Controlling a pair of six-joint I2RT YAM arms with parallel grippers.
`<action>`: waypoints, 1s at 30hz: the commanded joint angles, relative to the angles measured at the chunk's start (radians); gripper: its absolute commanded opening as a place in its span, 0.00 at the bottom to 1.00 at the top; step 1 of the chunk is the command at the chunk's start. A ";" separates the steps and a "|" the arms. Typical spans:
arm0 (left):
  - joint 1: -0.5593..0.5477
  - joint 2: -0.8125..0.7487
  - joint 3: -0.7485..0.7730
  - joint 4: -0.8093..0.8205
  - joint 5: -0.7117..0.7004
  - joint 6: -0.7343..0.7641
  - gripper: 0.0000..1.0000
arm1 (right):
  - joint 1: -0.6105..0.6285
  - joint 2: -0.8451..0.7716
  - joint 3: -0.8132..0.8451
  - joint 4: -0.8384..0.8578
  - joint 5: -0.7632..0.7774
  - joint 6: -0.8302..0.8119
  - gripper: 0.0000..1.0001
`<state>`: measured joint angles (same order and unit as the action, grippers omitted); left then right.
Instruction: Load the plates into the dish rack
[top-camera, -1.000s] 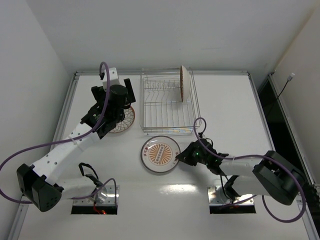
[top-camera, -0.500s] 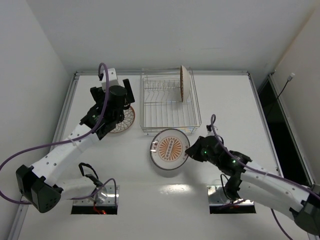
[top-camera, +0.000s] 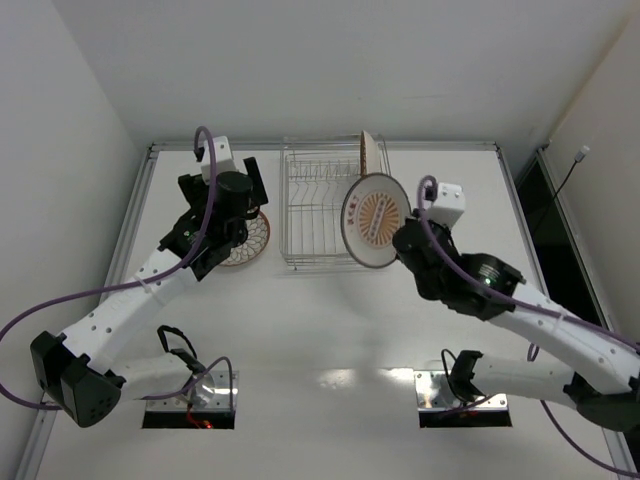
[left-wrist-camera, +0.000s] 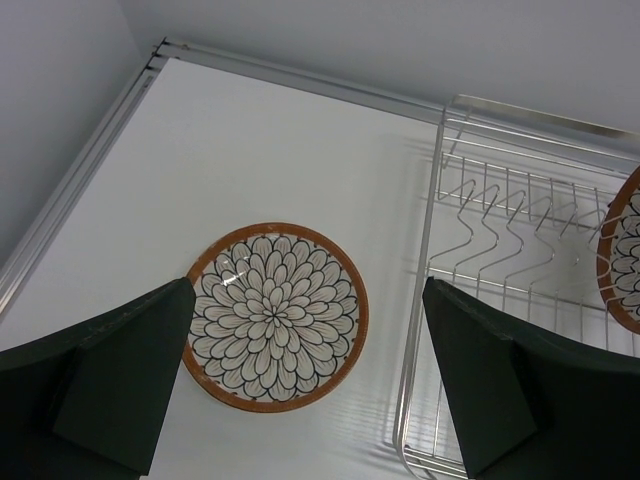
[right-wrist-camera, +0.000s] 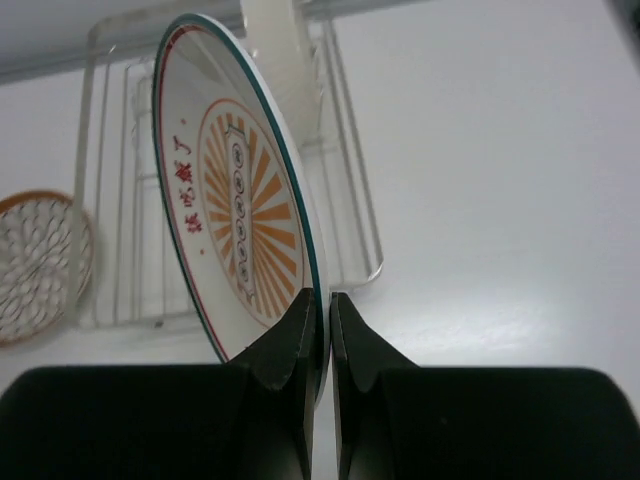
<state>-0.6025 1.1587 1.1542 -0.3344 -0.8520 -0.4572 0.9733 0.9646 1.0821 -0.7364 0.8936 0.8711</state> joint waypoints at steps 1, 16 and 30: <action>-0.006 -0.027 -0.004 0.044 -0.027 -0.017 0.99 | 0.008 0.146 0.165 0.060 0.355 -0.193 0.00; -0.006 -0.027 -0.004 0.044 -0.027 -0.017 0.99 | -0.137 0.811 0.507 0.824 0.475 -0.997 0.00; -0.006 -0.066 -0.013 0.044 -0.065 -0.026 0.99 | -0.245 1.131 0.800 0.714 0.350 -0.970 0.00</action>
<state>-0.6025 1.1301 1.1465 -0.3271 -0.8803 -0.4591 0.7265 2.0747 1.8225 -0.0322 1.2522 -0.1135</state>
